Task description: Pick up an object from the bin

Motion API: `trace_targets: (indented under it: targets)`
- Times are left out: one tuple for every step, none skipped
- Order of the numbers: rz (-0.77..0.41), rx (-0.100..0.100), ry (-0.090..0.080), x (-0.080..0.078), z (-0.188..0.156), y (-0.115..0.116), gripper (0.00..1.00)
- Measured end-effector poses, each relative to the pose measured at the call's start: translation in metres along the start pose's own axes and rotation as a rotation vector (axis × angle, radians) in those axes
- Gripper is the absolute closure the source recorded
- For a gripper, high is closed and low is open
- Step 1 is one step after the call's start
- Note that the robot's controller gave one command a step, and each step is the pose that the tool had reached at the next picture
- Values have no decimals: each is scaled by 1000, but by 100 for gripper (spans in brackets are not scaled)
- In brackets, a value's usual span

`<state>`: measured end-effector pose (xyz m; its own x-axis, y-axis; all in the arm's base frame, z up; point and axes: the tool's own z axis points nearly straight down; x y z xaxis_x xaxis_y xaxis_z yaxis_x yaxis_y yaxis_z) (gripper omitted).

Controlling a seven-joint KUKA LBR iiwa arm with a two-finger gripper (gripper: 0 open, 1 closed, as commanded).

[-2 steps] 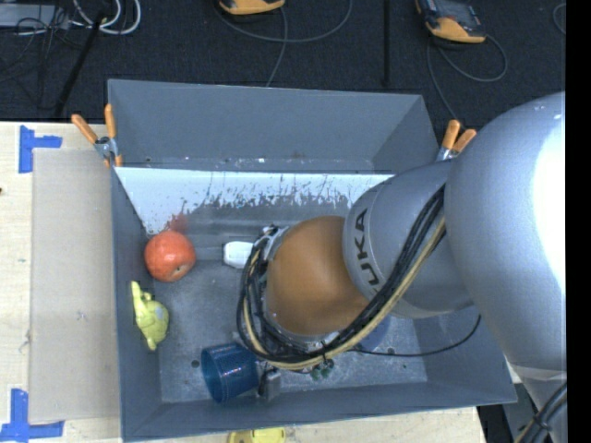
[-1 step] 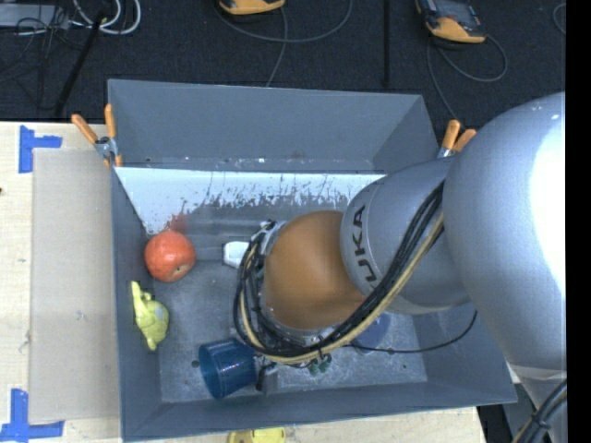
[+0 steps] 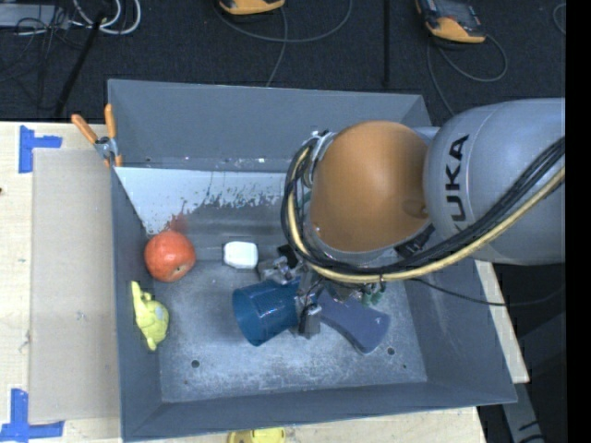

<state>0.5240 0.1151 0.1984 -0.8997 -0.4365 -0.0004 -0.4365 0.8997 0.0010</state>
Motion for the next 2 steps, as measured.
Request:
trace_targets:
  targets:
    - [1, 0, 0, 0, 0, 0, 100]
    - [-1, -1, 6, -8, -44, -6, 100]
